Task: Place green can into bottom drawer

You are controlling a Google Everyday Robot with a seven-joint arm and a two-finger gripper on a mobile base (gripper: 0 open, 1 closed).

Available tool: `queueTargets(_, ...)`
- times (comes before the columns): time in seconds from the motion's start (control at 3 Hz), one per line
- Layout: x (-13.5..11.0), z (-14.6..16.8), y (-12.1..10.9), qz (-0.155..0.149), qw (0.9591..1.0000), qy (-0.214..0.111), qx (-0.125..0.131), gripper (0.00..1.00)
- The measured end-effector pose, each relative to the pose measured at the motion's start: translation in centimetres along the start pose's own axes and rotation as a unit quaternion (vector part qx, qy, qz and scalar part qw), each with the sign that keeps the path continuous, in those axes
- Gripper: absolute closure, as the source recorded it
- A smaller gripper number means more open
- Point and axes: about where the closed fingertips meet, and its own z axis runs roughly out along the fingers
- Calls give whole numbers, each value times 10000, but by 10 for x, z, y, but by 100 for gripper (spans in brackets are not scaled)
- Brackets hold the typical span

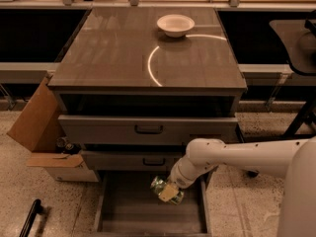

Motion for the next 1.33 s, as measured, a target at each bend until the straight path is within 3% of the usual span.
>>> queueTargets(0.67,6,84,-22,221,9988,-436,1,100)
queueTargets(1.33,10,140,-31,438,9971,-610,-137,100)
